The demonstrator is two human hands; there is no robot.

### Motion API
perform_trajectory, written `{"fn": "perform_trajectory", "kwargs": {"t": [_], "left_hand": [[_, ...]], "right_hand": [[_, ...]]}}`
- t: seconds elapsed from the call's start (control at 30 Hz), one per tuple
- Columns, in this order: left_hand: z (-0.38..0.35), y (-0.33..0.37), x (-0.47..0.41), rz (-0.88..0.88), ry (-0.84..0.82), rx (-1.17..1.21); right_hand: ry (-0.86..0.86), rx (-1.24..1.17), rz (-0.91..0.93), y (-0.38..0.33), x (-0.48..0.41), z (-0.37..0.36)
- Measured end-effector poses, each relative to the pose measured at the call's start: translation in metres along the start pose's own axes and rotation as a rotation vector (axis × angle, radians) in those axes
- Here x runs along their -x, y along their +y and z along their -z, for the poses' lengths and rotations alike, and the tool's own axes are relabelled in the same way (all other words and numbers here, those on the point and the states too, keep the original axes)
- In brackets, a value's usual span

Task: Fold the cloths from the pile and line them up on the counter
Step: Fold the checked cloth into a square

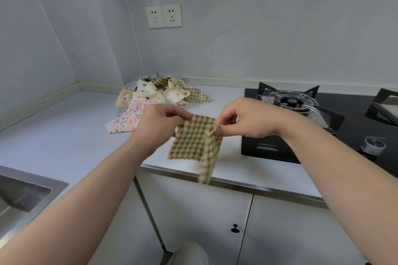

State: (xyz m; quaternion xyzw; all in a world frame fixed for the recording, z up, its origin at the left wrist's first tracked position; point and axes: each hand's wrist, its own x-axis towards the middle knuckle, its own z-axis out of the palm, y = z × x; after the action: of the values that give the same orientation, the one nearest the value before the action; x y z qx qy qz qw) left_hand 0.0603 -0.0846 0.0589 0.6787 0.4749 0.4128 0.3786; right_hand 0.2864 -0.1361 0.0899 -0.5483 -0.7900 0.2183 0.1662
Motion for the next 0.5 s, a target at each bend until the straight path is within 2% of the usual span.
{"fn": "perform_trajectory", "kwargs": {"t": [0.17,0.33,0.5], "left_hand": [[-0.008,0.018,0.021,-0.084,-0.098,0.095],[-0.01,0.024,0.03,-0.17,-0.087,0.024],[-0.009,0.02,0.025,-0.172,-0.045,-0.004]], "right_hand": [[0.153,0.116,0.014,-0.012,-0.004,-0.004],[0.16,0.134,-0.006,-0.012,-0.003,-0.005],[0.162,0.145,-0.028,-0.012,-0.002,-0.007]]}}
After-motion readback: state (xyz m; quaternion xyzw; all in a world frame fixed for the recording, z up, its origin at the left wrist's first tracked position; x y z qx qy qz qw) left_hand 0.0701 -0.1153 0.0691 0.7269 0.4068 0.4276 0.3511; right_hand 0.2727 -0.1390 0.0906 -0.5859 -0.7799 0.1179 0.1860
